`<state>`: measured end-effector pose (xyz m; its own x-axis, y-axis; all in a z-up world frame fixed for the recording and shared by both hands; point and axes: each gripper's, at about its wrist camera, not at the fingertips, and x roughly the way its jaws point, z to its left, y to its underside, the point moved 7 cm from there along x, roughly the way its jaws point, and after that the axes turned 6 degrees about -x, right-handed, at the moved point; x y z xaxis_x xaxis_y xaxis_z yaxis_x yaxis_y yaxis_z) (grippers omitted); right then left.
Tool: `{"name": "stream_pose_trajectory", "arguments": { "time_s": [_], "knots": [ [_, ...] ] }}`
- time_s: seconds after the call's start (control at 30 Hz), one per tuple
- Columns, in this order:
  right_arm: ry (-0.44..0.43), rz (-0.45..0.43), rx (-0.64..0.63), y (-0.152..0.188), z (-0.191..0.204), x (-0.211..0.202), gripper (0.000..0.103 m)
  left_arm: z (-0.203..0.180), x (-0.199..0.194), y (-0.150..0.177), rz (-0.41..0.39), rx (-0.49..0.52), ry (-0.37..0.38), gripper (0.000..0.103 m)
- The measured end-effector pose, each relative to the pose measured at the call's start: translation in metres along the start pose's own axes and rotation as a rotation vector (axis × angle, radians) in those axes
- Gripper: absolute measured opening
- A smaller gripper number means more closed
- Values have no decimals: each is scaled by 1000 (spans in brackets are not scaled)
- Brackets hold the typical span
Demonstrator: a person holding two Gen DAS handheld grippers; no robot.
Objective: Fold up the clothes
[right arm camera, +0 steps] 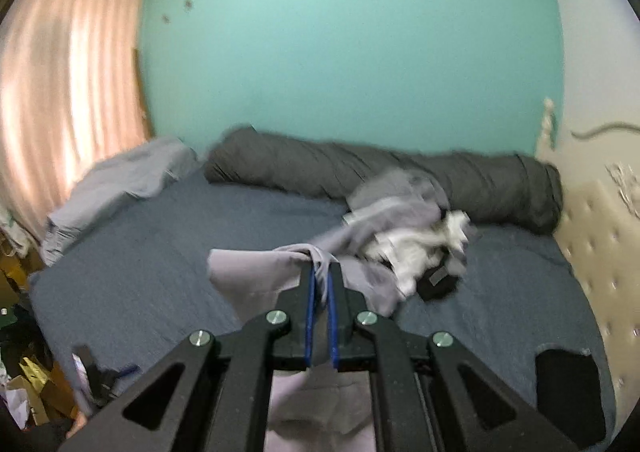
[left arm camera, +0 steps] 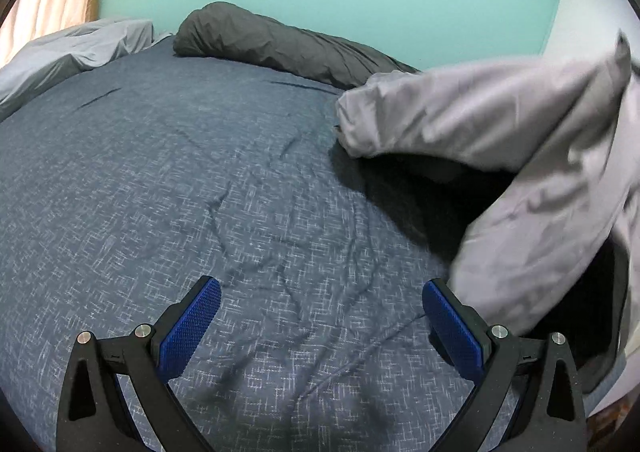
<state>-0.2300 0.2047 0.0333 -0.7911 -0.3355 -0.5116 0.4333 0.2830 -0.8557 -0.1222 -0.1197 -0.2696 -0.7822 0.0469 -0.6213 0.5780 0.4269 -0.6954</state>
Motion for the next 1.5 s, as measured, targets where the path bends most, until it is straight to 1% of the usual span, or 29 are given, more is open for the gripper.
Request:
{"name": "stream_pose_trajectory", "arguments": {
  "time_s": [0.1,0.13,0.2,0.3,0.43,0.57,0.6,0.63,0.7,0.77,0.83,0.87,0.93,1.03,1.1,1.17,1.2,1.23,1.4,1.5],
  "knots": [
    [51,95,30,33,-24,32,6,2,4,-1,9,-3,3,103],
    [81,128,32,46,-33,43,6,3,6,-1,14,-4,3,103],
    [136,210,74,81,-56,68,6,4,13,-1,24,-3,1,103],
    [200,302,136,128,-88,95,6,0,22,-1,36,2,3,103],
    [275,391,188,180,-125,110,6,-8,31,-3,49,11,10,103],
    [368,448,204,212,-157,108,11,-16,41,-5,62,21,17,103],
    [404,441,211,212,-163,101,12,-18,44,-6,65,23,19,103],
    [434,431,220,211,-169,95,15,-20,45,-6,66,26,20,103],
    [446,399,259,207,-175,85,22,-23,48,-6,67,29,20,103],
    [385,348,266,197,-167,82,31,-26,50,-6,70,33,20,103],
    [311,318,251,188,-151,84,49,-27,51,-5,74,33,18,103],
    [261,320,245,186,-139,89,52,-27,52,-5,76,33,16,103],
    [145,338,256,187,-110,103,55,-26,52,-4,77,32,13,103],
    [72,386,282,195,-82,122,55,-22,52,-3,83,29,10,103],
    [71,420,308,203,-73,132,56,-20,53,-2,87,26,8,103],
    [35,429,357,211,-64,137,56,-17,53,-2,90,24,6,103],
    [27,431,362,213,-59,139,58,-16,53,-1,92,23,6,103],
    [22,435,351,216,-53,138,61,-15,53,-1,94,22,5,103],
    [26,482,293,230,-24,129,62,-10,52,-2,96,8,9,103],
    [22,455,367,235,-18,114,62,-6,49,-2,92,3,6,103]
  ]
}}
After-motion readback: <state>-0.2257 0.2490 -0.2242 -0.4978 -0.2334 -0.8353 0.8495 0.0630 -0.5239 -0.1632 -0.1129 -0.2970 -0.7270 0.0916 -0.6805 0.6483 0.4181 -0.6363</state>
